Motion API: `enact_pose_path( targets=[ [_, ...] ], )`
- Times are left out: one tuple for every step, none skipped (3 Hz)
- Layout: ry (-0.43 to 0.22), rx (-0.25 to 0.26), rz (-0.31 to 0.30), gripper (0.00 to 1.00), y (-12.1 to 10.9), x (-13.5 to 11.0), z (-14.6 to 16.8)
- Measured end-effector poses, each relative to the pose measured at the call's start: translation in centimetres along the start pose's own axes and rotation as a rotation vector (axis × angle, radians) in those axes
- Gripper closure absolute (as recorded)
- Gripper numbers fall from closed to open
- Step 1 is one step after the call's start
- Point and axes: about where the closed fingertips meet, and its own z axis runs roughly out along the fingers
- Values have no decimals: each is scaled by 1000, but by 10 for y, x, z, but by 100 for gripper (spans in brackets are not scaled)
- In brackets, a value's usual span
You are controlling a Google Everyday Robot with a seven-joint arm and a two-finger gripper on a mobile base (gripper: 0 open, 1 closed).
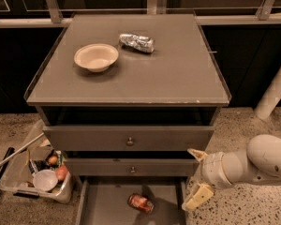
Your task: Pick coke can from bottom drawer and place on counter
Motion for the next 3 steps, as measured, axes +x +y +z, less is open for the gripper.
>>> enact_pose_path(
  targets=[
    [2, -2, 2, 0, 0, 2, 6],
    [-5, 0, 26, 0, -1, 12, 21],
    [-23, 14, 52, 0, -1, 30, 46]
  ],
)
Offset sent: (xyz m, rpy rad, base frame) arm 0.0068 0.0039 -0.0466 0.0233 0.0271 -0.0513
